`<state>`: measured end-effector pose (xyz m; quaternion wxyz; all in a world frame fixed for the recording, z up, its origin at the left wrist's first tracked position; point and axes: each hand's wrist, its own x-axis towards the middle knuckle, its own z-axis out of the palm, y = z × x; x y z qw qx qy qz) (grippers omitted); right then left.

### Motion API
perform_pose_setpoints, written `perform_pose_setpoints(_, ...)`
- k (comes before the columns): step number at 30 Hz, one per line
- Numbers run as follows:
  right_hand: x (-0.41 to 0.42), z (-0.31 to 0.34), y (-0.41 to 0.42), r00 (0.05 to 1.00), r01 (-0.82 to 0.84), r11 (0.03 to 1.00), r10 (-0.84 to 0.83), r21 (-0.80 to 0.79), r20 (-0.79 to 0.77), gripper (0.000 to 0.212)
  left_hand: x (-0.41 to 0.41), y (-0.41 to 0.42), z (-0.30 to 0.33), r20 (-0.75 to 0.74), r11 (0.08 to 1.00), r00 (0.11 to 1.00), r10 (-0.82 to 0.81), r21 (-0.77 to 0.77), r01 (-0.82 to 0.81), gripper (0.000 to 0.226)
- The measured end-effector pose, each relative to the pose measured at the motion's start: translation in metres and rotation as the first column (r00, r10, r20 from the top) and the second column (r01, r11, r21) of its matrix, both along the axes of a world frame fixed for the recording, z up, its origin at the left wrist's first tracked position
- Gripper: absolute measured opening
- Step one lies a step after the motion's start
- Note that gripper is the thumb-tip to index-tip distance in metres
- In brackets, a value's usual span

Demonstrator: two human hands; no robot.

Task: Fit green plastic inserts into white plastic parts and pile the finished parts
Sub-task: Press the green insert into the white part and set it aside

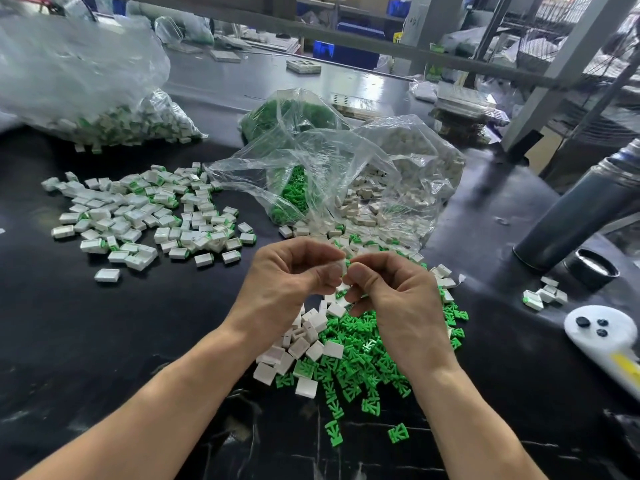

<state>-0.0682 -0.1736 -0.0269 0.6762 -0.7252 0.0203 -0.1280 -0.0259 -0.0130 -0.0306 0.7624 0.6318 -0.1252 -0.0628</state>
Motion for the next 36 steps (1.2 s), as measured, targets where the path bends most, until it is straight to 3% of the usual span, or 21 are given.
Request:
perform_pose_setpoints(2,0.0,0.0,0.0,1.0,0.02,0.996,-0.019,-0.085,0.015,0.021,0.0,0.0,-0.001,0.035,0.999,0.999,0.017,0.038,-0.018,0.013)
perform_pose_setpoints(8,0.0,-0.001,0.004,0.999,0.049,0.981,-0.046,-0.188,0.021,0.024,0.001,0.002,-0.003,0.109,0.99,0.993,0.052,0.124,-0.065,0.039)
perform_pose_setpoints(16,-0.002,0.002,0.005,0.997,0.076,0.953,-0.072,-0.293,0.024,0.022,-0.001,0.0,0.001,0.158,0.982,0.986,0.059,0.17,-0.086,0.028)
perform_pose_setpoints(27,-0.004,0.001,0.006,0.997,0.082,0.915,-0.081,-0.394,0.021,0.023,0.0,0.005,0.002,0.193,0.956,0.981,-0.003,0.287,-0.054,0.03)
perform_pose_setpoints(31,-0.003,-0.002,0.008,0.996,0.09,0.955,-0.087,-0.281,0.023,0.023,-0.001,0.004,0.004,0.18,0.968,0.983,0.023,0.242,-0.067,0.028)
perform_pose_setpoints(36,0.0,-0.001,0.012,0.996,0.088,0.995,-0.089,0.036,0.029,0.021,0.0,0.0,0.003,0.084,0.992,0.994,0.075,0.093,-0.083,0.015)
